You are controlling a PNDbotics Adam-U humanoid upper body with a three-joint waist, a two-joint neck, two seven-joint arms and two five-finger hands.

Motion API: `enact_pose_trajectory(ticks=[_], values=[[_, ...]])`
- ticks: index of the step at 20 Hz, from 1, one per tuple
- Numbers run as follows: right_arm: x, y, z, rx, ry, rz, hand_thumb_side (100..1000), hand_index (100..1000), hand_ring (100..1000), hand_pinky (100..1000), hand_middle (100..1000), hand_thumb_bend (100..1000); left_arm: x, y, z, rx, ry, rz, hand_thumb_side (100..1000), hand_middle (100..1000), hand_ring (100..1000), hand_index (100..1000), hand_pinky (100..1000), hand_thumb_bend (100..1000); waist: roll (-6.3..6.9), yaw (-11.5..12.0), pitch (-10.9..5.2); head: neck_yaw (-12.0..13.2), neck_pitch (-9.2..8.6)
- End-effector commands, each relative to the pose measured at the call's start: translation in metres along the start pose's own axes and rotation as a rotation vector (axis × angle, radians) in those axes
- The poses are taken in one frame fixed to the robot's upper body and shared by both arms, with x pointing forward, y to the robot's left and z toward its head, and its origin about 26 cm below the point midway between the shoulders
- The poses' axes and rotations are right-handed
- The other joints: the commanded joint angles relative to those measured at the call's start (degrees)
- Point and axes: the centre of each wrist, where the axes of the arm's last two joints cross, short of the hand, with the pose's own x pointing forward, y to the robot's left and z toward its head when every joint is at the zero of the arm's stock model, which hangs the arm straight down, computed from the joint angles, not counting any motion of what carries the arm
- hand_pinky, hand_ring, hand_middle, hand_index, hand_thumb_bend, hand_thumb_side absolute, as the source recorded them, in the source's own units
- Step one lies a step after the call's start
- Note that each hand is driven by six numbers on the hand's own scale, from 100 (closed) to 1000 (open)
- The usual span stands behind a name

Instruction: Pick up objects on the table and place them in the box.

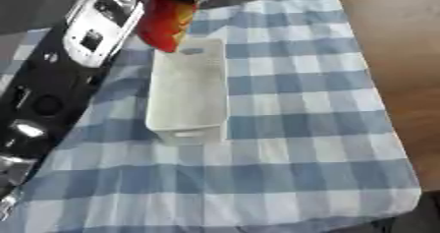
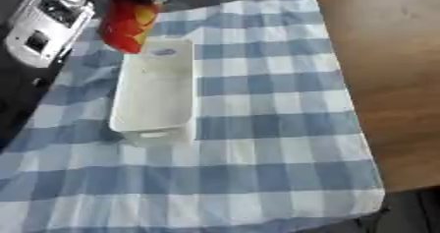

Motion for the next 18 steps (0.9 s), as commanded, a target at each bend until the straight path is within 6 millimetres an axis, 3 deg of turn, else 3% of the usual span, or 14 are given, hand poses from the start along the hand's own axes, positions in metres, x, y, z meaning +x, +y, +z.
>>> enact_pose_trajectory(ticks=[1,6,9,18], values=[[-0.001,-0.004,-0.005,-0.017,-0.009,0.008,650,829,733,574,815,100,0.007,0.011,0.005,0.075,-0.016,0.117,100,215,189,310,100,100,-0.60,0.2,-0.59,-0.6,-0.11],[-0.001,-0.004,-0.005,-0.019,-0.004,0.004,650,829,732,574,815,100,0.010,0.005,0.014,0.167,-0.061,0.227,100,239,210,320,100,100,-0.76,0.1,-0.38,-0.6,-0.24],[-0.001,-0.003,-0.005,-0.022,-0.002,0.001,650,829,732,573,814,100,0.012,0.004,0.021,0.270,-0.183,0.265,100,269,254,356,100,100,-0.75,0.0,-0.16,-0.6,-0.70],[0.001,-0.003,-0.009,-0.034,-0.007,-0.009,648,830,731,573,814,100,-0.016,-0.018,0.027,0.459,-0.377,0.329,100,257,253,345,100,100,-0.80,-0.8,1.02,-0.4,-1.86]])
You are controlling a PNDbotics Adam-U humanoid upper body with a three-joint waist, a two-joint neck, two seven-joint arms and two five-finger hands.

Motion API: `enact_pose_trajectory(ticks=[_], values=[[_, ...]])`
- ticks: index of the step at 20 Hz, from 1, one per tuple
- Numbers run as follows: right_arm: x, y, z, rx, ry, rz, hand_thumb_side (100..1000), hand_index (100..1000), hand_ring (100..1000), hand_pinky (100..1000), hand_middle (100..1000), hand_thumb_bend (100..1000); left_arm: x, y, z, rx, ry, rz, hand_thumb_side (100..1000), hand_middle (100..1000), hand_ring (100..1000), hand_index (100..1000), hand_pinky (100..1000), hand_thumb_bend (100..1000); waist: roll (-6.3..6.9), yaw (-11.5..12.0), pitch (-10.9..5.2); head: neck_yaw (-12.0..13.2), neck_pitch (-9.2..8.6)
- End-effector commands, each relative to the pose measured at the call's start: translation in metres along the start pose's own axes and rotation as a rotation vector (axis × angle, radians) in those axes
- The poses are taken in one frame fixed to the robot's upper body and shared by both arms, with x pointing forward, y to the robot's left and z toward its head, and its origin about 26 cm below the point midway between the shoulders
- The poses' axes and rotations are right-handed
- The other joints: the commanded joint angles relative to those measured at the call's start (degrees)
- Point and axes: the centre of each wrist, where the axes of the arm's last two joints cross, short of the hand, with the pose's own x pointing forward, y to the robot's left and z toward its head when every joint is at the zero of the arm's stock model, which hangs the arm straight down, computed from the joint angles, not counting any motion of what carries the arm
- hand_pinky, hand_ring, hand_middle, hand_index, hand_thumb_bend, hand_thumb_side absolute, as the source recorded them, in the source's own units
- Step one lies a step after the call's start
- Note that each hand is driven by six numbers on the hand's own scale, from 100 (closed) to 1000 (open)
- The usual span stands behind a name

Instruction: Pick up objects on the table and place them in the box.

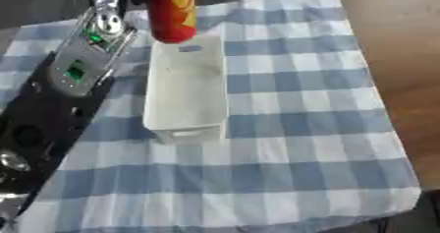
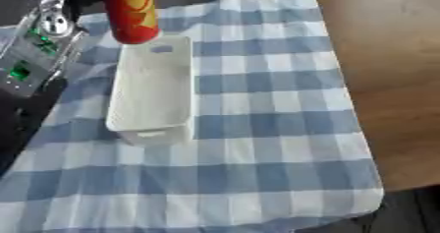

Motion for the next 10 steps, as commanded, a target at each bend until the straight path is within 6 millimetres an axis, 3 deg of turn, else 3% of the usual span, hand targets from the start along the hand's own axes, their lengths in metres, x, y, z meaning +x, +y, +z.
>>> enact_pose_trajectory(ticks=[1,10], values=[[0.000,-0.004,-0.009,-0.028,-0.018,0.001,647,830,731,573,814,100,0.001,0.000,0.000,0.046,-0.097,0.025,100,257,254,343,100,100,-0.57,-0.2,-0.40,-0.3,-1.35],[0.001,-0.004,-0.011,-0.035,-0.020,-0.004,646,830,731,573,814,100,-0.011,-0.010,0.015,0.089,-0.092,0.088,100,261,260,345,100,100,-0.77,-0.5,0.39,-0.5,-1.76]])
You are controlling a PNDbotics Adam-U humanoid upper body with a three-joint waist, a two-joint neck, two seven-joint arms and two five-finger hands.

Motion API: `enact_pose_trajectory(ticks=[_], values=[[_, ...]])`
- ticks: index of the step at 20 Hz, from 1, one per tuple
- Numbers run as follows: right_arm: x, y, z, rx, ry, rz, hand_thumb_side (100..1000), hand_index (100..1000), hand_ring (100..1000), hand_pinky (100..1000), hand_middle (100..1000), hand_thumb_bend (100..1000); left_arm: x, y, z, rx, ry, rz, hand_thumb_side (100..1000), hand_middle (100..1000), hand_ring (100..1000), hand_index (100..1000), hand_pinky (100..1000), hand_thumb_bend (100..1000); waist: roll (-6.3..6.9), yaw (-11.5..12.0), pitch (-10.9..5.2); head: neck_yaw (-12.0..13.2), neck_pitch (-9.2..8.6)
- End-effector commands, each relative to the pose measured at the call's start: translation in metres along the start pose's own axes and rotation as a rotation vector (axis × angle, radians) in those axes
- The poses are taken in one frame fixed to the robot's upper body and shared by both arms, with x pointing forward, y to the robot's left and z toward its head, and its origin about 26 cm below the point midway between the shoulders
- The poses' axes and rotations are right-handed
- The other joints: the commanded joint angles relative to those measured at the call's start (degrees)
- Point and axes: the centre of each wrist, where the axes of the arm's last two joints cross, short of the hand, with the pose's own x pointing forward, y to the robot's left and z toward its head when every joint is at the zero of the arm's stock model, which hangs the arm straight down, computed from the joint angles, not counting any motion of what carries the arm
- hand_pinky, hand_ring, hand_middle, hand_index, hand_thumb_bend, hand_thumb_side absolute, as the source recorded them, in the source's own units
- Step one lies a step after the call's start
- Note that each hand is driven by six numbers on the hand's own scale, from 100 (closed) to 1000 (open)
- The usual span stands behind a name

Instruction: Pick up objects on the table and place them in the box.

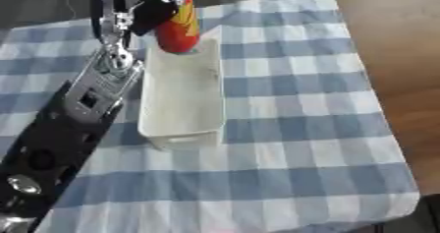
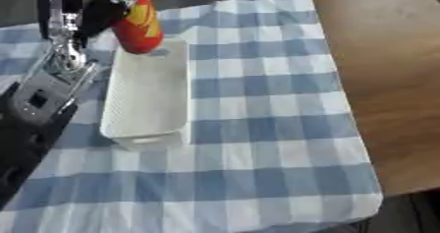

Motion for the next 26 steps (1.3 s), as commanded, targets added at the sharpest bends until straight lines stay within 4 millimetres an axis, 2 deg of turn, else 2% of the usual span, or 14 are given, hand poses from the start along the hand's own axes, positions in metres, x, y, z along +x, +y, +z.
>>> enact_pose_trajectory(ticks=[1,2,3,4,5,7,8,10,17,26], values=[[0.000,-0.005,-0.010,-0.026,-0.023,0.006,646,830,731,573,814,100,0.004,0.000,-0.002,0.024,-0.018,0.023,100,269,271,354,100,100,-0.40,-0.1,-0.48,-0.5,-0.78],[0.000,-0.005,-0.010,-0.026,-0.023,0.005,646,830,731,573,814,100,0.002,0.000,0.000,0.022,-0.016,0.023,100,266,267,350,100,100,-0.38,-0.1,-0.41,-0.6,-0.78],[0.000,-0.005,-0.010,-0.027,-0.024,0.004,646,830,731,573,814,100,0.001,0.000,0.001,0.019,-0.015,0.023,111,299,307,387,100,128,-0.36,-0.2,-0.36,-0.6,-0.80],[0.000,-0.005,-0.010,-0.027,-0.024,0.004,646,830,731,573,814,100,0.000,-0.001,0.003,0.014,-0.016,0.023,100,290,297,377,100,110,-0.33,-0.2,-0.32,-0.6,-0.82],[0.000,-0.005,-0.010,-0.027,-0.024,0.003,646,830,731,572,814,100,-0.001,-0.001,0.003,0.008,-0.020,0.022,285,385,398,492,121,289,-0.31,-0.2,-0.29,-0.7,-0.84],[0.000,-0.005,-0.010,-0.027,-0.023,0.002,646,830,730,572,814,100,-0.002,-0.001,0.005,-0.014,-0.036,0.020,397,466,477,604,215,414,-0.25,-0.2,-0.24,-0.7,-0.88],[0.000,-0.005,-0.010,-0.027,-0.023,0.002,646,830,730,572,814,100,-0.003,-0.001,0.007,-0.038,-0.043,0.016,482,535,546,710,291,510,-0.23,-0.3,-0.22,-0.8,-0.88],[0.000,-0.005,-0.010,-0.027,-0.022,0.001,646,830,730,572,814,100,-0.005,-0.002,0.009,-0.094,-0.045,0.007,561,624,627,798,383,602,-0.20,-0.3,-0.23,-0.8,-0.88],[-0.001,-0.005,-0.009,-0.026,-0.020,0.001,646,831,729,572,814,100,-0.010,0.001,0.010,-0.227,-0.023,-0.011,712,817,813,965,605,721,-0.13,-0.3,-0.22,-0.9,-0.90],[-0.001,-0.005,-0.009,-0.024,-0.019,0.002,645,831,730,572,814,100,-0.011,0.005,0.008,-0.250,-0.016,-0.030,724,833,819,980,625,722,-0.21,-0.1,-0.32,-1.0,-0.93]])
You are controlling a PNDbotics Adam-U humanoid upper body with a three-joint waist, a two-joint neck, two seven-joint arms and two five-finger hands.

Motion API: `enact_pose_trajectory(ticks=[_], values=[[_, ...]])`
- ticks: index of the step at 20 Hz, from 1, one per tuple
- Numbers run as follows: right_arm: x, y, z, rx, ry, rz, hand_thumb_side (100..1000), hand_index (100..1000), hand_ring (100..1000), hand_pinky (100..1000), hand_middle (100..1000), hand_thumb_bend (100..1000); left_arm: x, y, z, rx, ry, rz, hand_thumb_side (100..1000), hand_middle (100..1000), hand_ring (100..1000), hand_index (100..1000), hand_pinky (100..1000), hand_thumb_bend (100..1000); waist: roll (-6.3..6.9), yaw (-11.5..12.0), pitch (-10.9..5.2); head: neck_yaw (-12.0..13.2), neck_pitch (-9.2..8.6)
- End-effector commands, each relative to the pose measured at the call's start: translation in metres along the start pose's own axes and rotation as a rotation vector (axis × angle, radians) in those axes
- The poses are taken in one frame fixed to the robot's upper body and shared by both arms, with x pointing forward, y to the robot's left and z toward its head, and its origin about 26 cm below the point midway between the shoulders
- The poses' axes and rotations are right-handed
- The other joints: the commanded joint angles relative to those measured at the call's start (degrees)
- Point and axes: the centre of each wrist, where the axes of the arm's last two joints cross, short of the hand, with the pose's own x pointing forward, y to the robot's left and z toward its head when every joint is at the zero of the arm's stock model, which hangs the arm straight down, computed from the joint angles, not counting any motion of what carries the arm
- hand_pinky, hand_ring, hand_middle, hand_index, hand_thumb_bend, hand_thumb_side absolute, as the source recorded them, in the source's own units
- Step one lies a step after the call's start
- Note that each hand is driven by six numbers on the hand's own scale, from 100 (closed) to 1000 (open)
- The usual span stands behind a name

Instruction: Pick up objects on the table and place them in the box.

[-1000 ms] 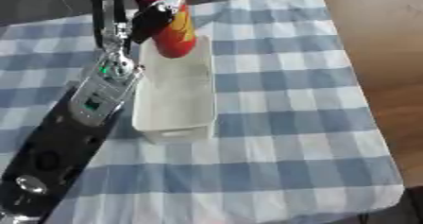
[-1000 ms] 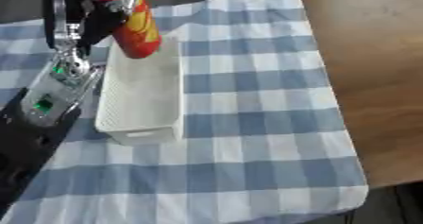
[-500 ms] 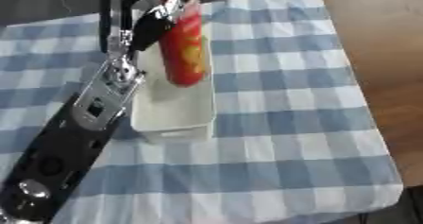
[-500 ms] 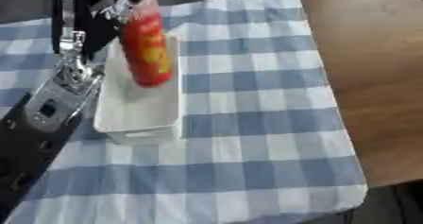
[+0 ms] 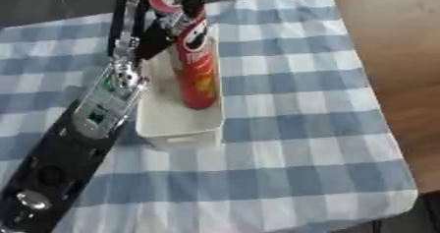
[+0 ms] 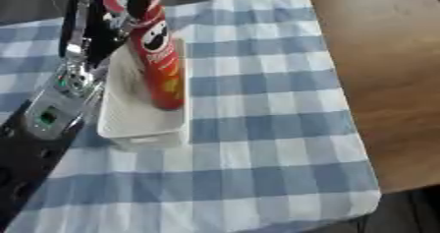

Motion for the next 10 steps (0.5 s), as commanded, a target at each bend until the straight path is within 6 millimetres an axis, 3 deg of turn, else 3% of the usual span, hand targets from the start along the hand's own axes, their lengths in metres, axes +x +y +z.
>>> enact_pose_trajectory(ticks=[1,5,10], values=[[-0.001,-0.005,-0.008,-0.023,-0.018,0.008,644,831,730,572,814,100,0.007,0.011,-0.007,0.016,-0.038,-0.022,718,834,819,979,626,722,-0.39,0.1,-0.71,-0.6,-0.90],[-0.002,-0.005,-0.007,-0.018,-0.018,0.012,644,831,730,572,814,100,0.029,0.033,-0.018,0.098,-0.154,-0.089,679,833,818,972,639,726,-0.40,0.5,-0.96,-0.8,-0.78],[-0.003,-0.006,-0.006,-0.013,-0.017,0.020,642,831,730,572,814,100,0.063,0.073,-0.021,0.198,-0.304,-0.318,656,855,841,984,711,776,-0.22,1.2,-1.39,-1.6,-0.73]])
